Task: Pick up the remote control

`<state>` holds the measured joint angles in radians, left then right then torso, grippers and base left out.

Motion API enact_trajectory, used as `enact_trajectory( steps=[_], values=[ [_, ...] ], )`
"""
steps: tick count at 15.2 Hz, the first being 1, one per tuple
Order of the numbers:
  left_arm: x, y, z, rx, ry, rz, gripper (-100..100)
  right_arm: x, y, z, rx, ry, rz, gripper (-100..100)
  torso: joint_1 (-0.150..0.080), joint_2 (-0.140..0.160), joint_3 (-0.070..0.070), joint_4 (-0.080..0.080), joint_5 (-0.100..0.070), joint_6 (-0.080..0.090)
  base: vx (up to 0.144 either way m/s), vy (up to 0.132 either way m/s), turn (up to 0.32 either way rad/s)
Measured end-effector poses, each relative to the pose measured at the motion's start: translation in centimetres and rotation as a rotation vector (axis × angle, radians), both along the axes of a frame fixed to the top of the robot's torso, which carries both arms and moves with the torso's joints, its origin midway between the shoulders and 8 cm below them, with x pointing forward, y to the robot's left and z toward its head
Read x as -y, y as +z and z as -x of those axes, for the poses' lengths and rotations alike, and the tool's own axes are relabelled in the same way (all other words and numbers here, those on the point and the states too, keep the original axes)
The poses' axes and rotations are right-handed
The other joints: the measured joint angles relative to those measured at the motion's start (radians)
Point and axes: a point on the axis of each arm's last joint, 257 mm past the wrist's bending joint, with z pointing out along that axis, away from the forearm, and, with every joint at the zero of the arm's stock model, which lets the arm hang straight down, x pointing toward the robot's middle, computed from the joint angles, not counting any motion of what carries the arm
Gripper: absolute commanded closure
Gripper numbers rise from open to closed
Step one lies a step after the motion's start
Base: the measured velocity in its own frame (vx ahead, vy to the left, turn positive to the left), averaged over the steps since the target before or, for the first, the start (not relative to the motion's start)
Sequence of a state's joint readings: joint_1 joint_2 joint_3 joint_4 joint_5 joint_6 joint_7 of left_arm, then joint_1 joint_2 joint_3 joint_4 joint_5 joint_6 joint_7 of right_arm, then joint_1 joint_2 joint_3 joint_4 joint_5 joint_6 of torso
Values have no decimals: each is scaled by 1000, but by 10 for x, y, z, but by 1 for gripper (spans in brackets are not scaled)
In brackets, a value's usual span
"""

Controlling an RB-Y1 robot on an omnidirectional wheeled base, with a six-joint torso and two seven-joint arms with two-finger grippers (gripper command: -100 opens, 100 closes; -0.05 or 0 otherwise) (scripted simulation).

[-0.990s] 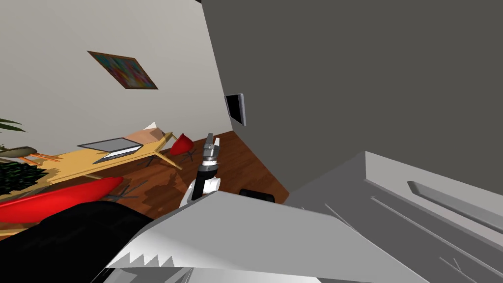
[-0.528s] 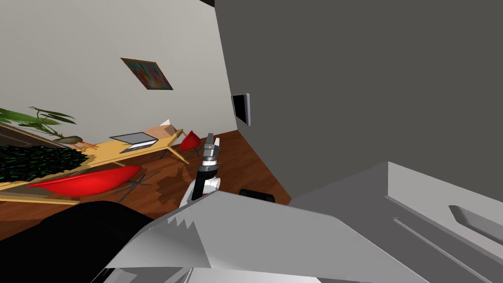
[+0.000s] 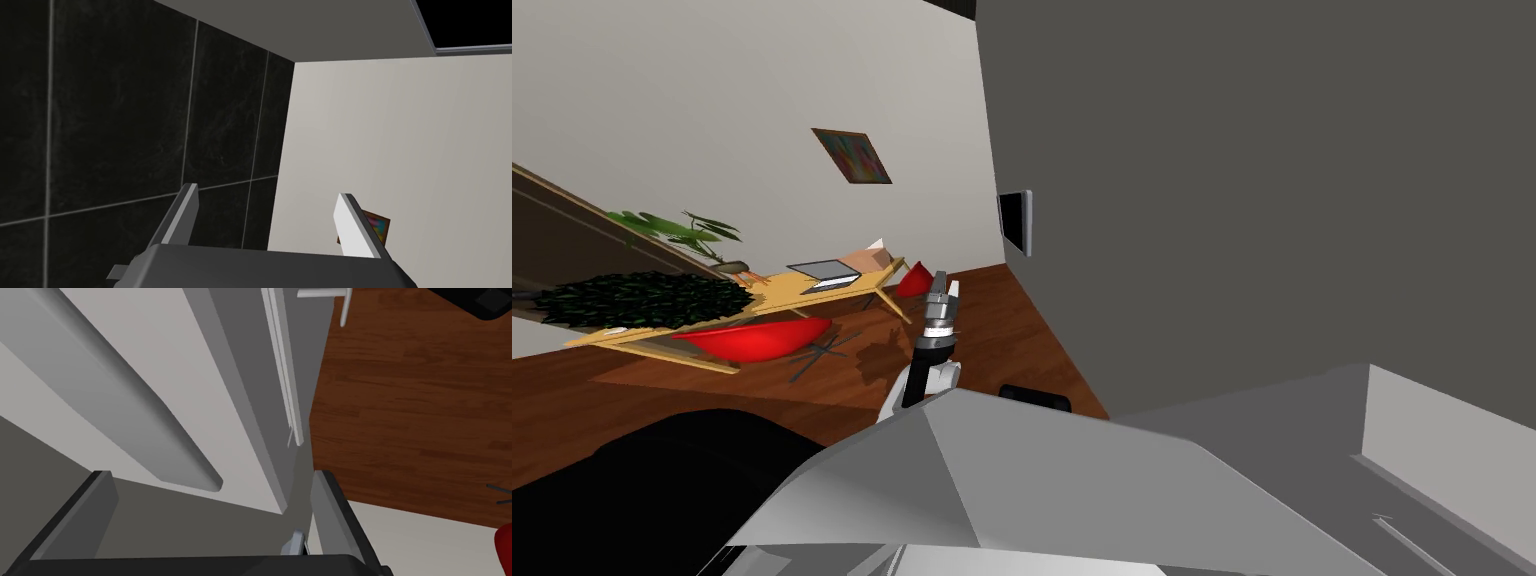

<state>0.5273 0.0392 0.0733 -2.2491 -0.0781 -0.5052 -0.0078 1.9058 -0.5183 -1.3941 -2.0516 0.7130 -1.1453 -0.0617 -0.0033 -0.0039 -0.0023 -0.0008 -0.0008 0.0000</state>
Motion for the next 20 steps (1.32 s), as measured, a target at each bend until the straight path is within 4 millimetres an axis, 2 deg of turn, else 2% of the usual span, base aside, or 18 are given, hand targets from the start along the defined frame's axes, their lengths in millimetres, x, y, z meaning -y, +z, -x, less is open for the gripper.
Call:
enact_trajectory(
  steps=[9, 16, 20],
  values=[
    [0, 0, 0, 0, 0, 0, 0, -9, -1, 41, -280, 27, 3, -100, -1, 1, 0, 0, 0, 0, 26, -82, 151],
    [0, 0, 0, 0, 0, 0, 0, -24, -6, 77, -490, 45, -47, -100, 0, 0, 0, 0, 0, 0, 27, -77, 94],
    [0, 0, 0, 0, 0, 0, 0, -31, -12, 85, -538, 49, -71, -100, 4, 1, 1, 1, 1, 1, 12, -17, 8]
  ],
)
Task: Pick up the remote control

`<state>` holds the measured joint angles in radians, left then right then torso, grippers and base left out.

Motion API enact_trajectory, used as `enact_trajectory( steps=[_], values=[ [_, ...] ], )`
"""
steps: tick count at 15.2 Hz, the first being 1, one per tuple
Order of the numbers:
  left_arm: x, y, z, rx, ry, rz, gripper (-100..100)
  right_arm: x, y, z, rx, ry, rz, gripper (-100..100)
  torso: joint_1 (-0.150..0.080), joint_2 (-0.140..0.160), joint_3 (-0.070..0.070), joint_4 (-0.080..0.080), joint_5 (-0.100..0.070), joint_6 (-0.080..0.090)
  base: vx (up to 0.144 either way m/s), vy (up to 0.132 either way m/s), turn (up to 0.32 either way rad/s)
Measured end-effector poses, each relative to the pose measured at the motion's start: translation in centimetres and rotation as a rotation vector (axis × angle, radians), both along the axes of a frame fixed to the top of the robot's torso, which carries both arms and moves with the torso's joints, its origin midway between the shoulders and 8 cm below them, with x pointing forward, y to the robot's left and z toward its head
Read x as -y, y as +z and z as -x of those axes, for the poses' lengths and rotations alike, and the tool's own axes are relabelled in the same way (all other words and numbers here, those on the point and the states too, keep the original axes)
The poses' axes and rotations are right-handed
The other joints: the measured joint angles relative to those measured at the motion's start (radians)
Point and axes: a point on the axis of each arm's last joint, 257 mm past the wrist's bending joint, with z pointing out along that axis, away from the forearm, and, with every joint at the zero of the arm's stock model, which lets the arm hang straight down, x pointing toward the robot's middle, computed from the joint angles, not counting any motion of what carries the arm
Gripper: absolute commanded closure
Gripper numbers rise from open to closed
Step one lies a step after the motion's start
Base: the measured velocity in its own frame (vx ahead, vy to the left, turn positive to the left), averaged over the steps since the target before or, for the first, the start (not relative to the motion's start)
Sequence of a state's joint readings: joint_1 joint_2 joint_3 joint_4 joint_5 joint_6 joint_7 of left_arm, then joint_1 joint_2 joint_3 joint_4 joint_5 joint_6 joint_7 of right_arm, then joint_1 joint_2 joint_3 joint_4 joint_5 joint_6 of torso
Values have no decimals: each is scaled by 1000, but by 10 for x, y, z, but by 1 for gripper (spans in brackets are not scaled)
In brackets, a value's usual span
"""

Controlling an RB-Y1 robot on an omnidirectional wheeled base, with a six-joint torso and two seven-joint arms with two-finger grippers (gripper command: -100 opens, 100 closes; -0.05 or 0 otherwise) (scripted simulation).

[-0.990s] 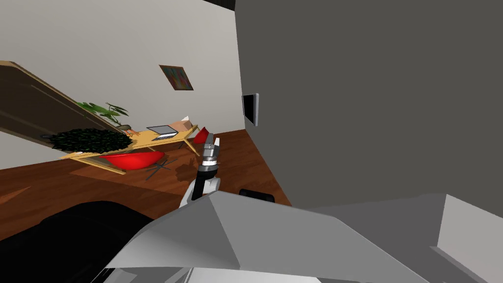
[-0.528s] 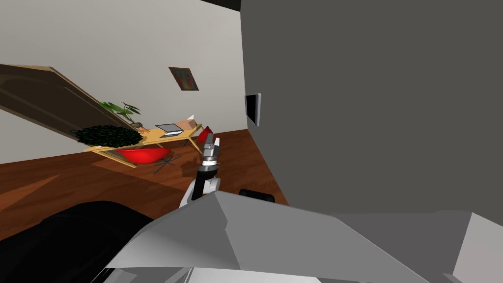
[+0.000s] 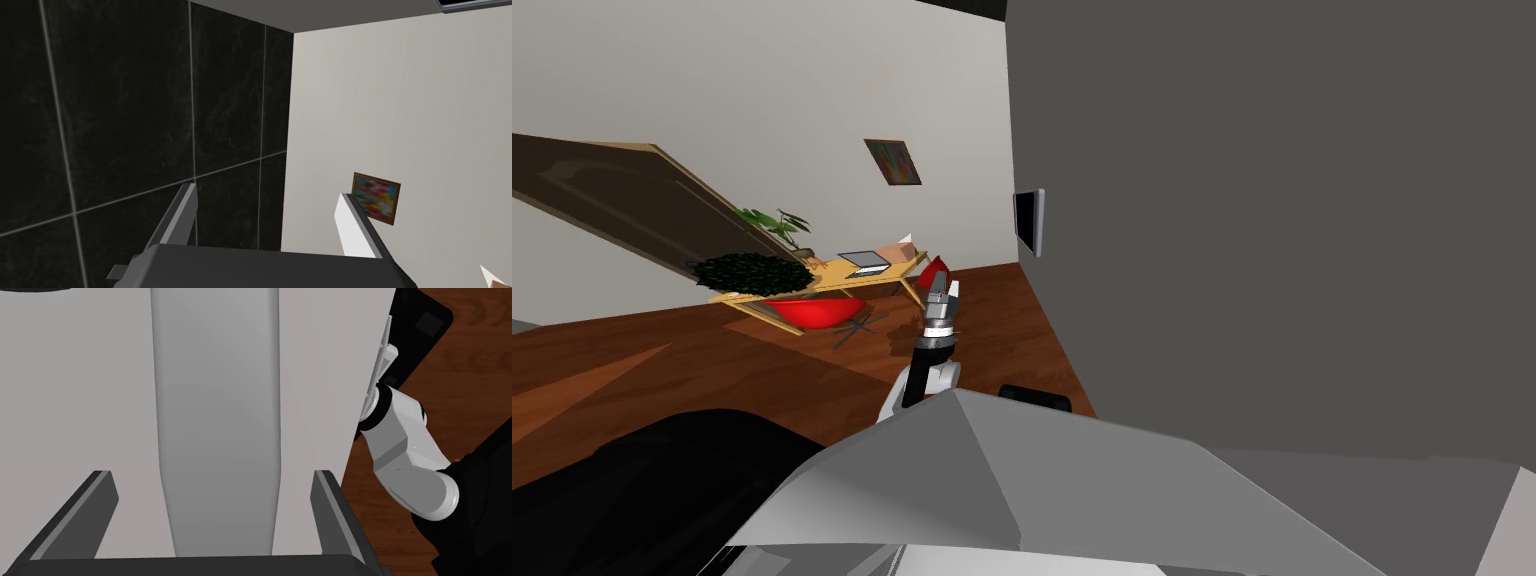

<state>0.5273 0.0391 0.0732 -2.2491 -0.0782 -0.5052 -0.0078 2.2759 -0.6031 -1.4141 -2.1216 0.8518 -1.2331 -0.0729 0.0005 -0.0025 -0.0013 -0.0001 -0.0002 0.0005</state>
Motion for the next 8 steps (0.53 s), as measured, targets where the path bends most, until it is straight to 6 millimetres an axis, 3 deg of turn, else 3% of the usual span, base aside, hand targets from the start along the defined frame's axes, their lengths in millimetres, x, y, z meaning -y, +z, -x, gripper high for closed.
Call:
enact_trajectory(
  steps=[3, 4, 8],
  values=[
    [0, 0, 0, 0, 0, 0, 0, 4, -15, 3, 2, 3, 0, -100, 3, 0, 0, 0, 1, 0, 15, 22, -15],
    [0, 0, 0, 0, 0, 0, 0, 4, -16, 3, 3, 3, 2, 100, 3, 0, 0, 0, 1, 0, 4, 5, -2],
    [0, 0, 0, 0, 0, 0, 0, 4, -16, 4, 3, 2, 1, 100, 2, 1, 1, 0, 1, 0, 0, 0, 0]
  ],
)
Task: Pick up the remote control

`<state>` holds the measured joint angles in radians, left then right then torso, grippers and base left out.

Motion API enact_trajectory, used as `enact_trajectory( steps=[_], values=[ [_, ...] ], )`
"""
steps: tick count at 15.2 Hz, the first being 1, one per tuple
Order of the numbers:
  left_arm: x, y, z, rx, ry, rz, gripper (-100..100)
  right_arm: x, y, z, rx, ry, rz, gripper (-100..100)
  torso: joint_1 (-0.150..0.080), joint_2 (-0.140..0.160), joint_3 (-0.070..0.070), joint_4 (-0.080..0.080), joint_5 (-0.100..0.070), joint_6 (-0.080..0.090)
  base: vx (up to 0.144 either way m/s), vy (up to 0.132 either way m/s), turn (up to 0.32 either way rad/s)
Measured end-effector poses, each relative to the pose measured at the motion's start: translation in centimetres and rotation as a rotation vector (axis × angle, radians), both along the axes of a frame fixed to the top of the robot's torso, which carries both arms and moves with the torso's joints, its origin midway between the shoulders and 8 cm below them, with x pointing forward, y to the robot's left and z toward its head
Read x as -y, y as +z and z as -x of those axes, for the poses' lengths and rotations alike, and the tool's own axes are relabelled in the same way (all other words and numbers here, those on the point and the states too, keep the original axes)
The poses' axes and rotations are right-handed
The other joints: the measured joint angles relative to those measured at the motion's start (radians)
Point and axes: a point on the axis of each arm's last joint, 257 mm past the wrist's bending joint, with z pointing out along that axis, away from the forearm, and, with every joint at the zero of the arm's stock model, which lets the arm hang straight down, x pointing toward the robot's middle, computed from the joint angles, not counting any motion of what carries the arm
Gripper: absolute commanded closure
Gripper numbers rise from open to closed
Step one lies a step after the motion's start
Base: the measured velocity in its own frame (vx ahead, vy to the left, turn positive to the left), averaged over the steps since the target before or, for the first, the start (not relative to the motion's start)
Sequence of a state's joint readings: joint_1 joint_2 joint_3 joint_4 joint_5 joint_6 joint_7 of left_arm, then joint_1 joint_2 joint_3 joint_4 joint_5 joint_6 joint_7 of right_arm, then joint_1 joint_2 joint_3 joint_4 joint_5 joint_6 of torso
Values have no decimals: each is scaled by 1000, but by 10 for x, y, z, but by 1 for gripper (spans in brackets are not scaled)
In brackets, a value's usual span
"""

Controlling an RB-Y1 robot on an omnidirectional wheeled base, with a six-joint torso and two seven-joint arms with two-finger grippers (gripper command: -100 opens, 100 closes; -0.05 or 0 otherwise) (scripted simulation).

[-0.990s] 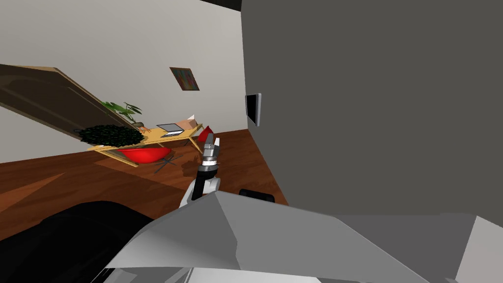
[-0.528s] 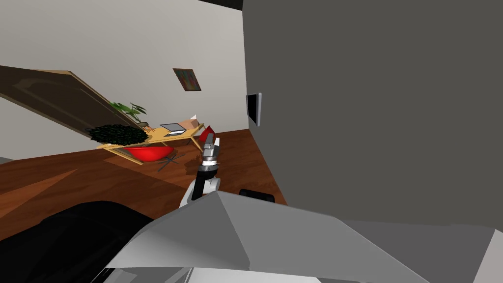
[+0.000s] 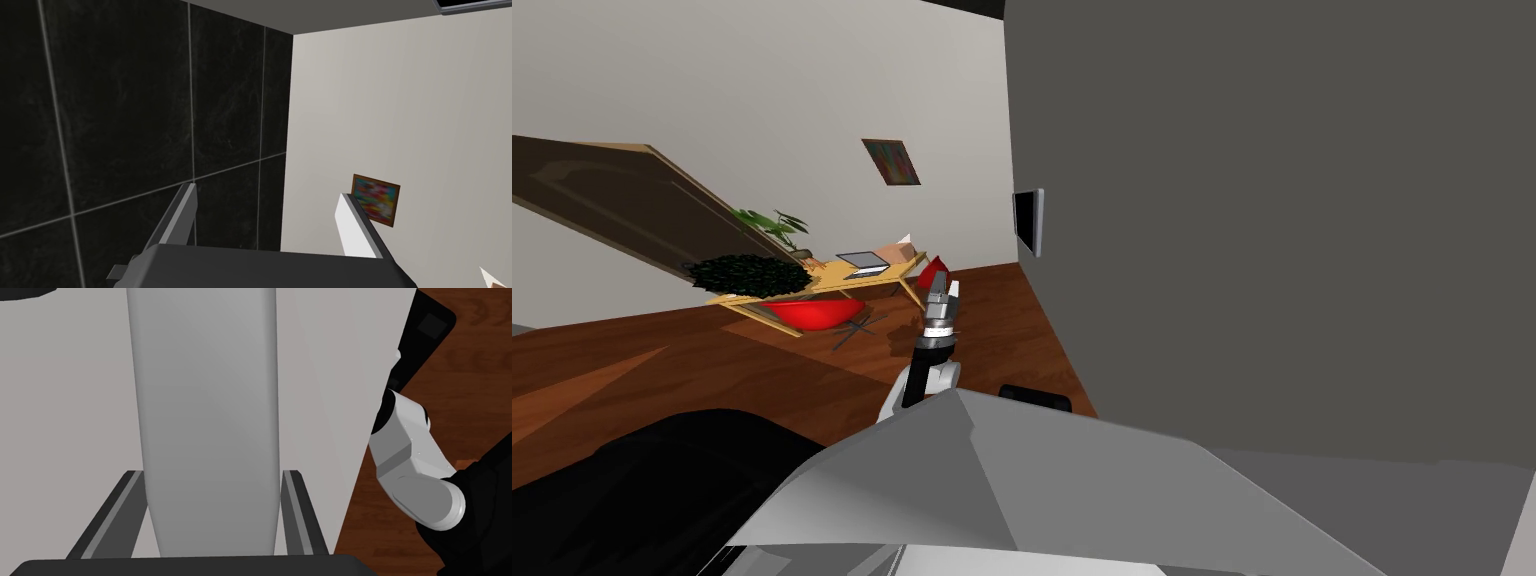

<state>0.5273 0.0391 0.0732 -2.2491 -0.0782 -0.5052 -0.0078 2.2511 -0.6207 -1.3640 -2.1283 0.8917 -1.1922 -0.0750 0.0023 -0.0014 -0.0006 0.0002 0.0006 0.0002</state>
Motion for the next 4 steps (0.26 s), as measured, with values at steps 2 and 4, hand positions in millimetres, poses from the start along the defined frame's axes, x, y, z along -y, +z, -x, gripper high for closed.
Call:
enact_trajectory(
  steps=[2, 4],
  values=[
    [0, 0, 0, 0, 0, 0, 0, 0, 3, -1, 0, -1, 1, 100, 0, 0, 0, 0, 1, 0, -12, -12, 22],
    [0, 0, 0, 0, 0, 0, 0, -2, 11, -3, -1, -3, 2, 100, -1, 1, 0, 0, 1, 0, -14, -20, 15]
  ],
)
